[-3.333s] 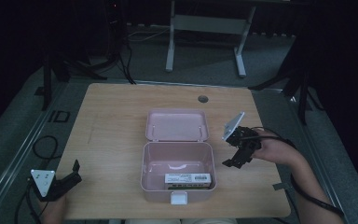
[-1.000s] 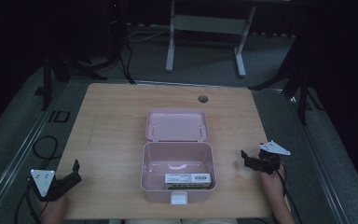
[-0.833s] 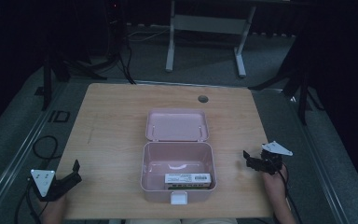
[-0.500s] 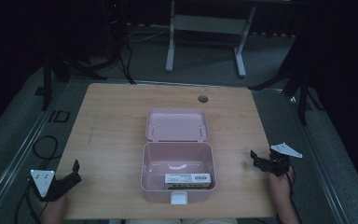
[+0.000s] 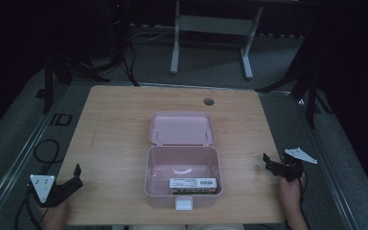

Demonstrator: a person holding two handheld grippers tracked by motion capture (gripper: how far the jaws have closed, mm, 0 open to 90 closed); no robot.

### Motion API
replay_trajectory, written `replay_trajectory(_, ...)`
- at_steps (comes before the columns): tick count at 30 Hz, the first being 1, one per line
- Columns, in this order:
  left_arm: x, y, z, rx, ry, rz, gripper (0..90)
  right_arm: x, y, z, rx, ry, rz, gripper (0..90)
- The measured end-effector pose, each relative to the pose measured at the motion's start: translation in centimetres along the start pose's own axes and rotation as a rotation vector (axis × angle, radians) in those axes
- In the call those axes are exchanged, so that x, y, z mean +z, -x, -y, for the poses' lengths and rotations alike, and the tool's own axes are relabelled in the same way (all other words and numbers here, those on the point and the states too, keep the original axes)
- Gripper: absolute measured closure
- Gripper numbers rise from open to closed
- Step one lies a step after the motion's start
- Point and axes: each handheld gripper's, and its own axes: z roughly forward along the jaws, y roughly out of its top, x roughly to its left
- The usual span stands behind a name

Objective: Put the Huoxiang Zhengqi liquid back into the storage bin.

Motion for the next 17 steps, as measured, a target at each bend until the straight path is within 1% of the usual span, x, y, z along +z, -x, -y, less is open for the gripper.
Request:
replay_trajectory(4,-0.04,-0.01,0.00,-0.003,0.003,0.001,1.6,-0.01,0.17,-0.01,0.007,0.001,-0.012,12.8)
replay_trajectory(5,-0.04,-0.02,0.00,-0.004,0.003,0.002,1.6,-0.04,0.20,0.01,0.008,0.004,-0.008,12.9)
replay_trajectory(7,-0.07,-0.05,0.00,-0.003,0.002,0.002,1.6,-0.11,0.33,-0.05,0.020,0.014,-0.021,12.9)
replay_trajectory(9,-0.07,-0.06,0.00,-0.003,0.002,0.003,1.6,-0.22,0.48,-0.04,0.030,0.025,-0.018,12.9)
replay_trajectory(10,-0.08,-0.05,0.01,-0.003,0.001,0.003,1.6,-0.22,0.61,-0.05,0.040,0.024,-0.025,12.9)
replay_trajectory(13,-0.09,-0.03,0.01,-0.003,0.002,0.004,1.6,-0.18,0.83,0.02,0.052,0.016,-0.017,13.0)
replay_trajectory(17,-0.09,-0.04,0.02,-0.003,0.002,0.004,1.6,-0.08,0.84,0.04,0.049,0.004,-0.012,12.9)
